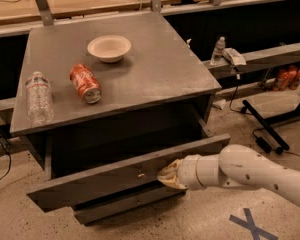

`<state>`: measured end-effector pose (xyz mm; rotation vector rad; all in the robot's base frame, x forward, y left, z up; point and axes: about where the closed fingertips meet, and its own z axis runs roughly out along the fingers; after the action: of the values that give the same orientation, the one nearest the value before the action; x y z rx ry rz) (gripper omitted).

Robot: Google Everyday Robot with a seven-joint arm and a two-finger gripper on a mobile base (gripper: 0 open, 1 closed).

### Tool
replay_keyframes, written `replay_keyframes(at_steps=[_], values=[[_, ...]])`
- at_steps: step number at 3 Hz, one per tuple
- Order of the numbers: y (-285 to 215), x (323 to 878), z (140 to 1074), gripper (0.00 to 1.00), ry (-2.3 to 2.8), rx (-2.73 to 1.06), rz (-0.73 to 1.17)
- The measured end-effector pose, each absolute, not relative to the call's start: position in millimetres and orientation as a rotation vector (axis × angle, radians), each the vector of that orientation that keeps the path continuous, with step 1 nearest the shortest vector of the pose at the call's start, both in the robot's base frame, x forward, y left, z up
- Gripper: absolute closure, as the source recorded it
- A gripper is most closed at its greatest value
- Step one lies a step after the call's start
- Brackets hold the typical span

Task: Close top drawer

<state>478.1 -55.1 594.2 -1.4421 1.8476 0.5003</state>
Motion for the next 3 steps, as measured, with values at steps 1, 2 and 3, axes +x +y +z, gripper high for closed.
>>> replay_keyframes(at_steps=[1,2,3], values=[[-51.0,500.1,593.5,1.00,1.856,-1.422,0.477],[-34.3,518.1,602.0,1.00,1.827,-1.412,0.483],[-11.5,529.1,608.1,1.00,1.794,-1.419,0.505]])
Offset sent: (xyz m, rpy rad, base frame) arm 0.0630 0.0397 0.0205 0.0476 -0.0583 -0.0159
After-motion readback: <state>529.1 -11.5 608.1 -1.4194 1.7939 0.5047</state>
